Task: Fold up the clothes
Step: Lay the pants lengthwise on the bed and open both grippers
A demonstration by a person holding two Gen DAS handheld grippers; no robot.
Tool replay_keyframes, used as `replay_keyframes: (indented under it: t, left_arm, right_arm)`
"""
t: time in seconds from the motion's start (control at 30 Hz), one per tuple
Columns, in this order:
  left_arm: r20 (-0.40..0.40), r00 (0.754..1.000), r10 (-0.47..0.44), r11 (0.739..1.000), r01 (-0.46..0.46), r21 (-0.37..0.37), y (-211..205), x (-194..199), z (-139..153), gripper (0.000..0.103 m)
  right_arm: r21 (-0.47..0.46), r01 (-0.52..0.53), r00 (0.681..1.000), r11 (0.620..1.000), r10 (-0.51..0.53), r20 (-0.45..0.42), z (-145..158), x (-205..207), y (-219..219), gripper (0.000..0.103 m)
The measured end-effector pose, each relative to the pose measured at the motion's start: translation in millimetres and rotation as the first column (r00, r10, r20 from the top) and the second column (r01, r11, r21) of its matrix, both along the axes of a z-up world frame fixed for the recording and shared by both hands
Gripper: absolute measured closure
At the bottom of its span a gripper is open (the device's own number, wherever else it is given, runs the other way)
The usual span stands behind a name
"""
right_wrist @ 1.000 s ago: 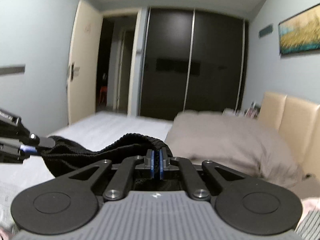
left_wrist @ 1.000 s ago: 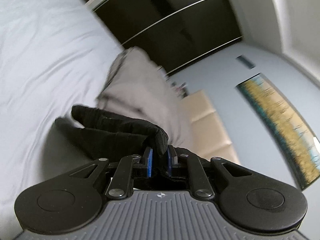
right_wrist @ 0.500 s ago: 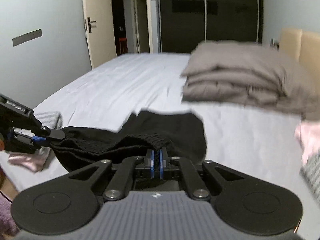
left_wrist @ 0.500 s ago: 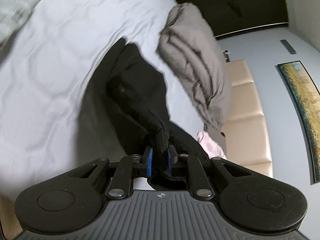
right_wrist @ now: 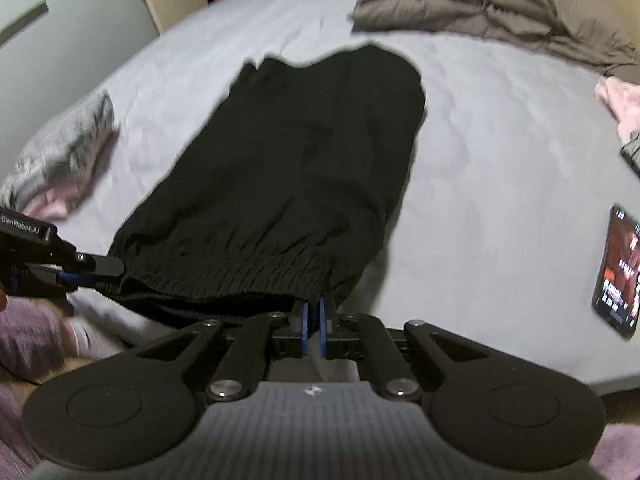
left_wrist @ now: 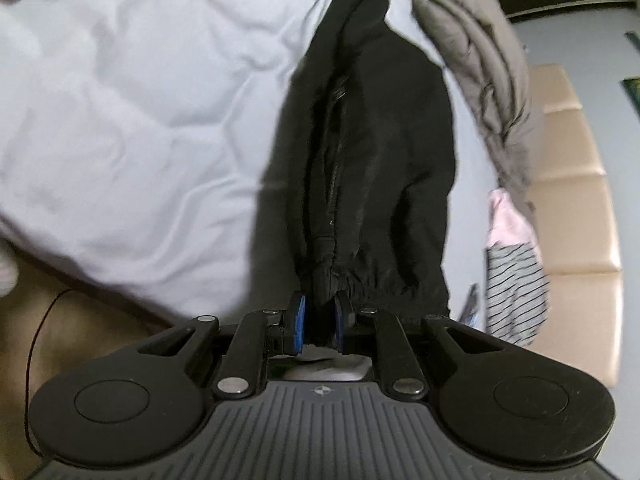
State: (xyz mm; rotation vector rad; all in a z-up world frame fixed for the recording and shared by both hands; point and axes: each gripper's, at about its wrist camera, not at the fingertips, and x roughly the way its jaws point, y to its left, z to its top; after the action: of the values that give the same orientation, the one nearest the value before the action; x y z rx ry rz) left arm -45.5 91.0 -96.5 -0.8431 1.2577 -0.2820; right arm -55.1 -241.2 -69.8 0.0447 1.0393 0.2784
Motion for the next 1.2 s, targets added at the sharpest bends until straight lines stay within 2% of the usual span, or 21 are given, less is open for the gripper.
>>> replay_keyframes:
  t: [0.13,0.2,0.27,0.37,0.57,0.67,0.8,0.87,1.07,1.2]
  left_arm:
    - [-0.025,0.999,-0.037,0.997,0.039,0.069,-3,-2,-14,0.088]
    - [-0.038,0.998,-0.047,0.994,0.051,0.099,-2,-2,-15,0.083]
    - [-0.040,0.998,-0.054,0.991,0.059,0.121,0,-3,-11,0.073]
    - [-0.019,0.997,-0.069,0.982,0.071,0.174,4,-4,4,0.058]
    - [0.069,0.994,-0.088,0.970,0.069,0.234,17,23,49,0.058]
    - [0.136,0.986,-0.101,0.955,0.058,0.289,17,52,73,0.058]
    - [0.196,0.972,-0.130,0.947,0.064,0.315,13,93,95,0.058]
    - [0.226,0.963,-0.145,0.943,0.066,0.327,10,113,105,0.058]
    - [0.271,0.940,-0.207,0.932,0.105,0.348,-5,174,106,0.058]
    - [0.288,0.926,-0.246,0.918,0.127,0.375,-19,212,98,0.058]
  right_arm:
    - [-0.026,-0.037,0.998,0.999,0.035,-0.052,-16,0,6,0.096]
    - [-0.025,-0.043,0.997,0.999,0.041,-0.071,-18,1,7,0.090]
    - [-0.014,-0.039,0.995,0.999,0.038,-0.089,-18,1,5,0.087]
    - [-0.020,-0.023,0.996,1.000,0.022,-0.081,-9,-3,-1,0.059]
    - [-0.023,-0.014,1.000,1.000,0.014,-0.017,23,6,-13,0.058]
    - [-0.052,-0.025,1.000,0.998,0.026,0.005,33,32,-14,0.056]
    - [-0.092,-0.040,0.999,0.995,0.043,0.033,45,68,-17,0.056]
    - [-0.086,-0.034,0.999,0.996,0.036,0.020,45,89,-20,0.056]
    - [-0.074,0.000,1.000,0.997,-0.001,-0.019,33,149,-25,0.056]
    - [-0.080,0.009,1.000,0.997,-0.009,-0.006,26,187,-25,0.056]
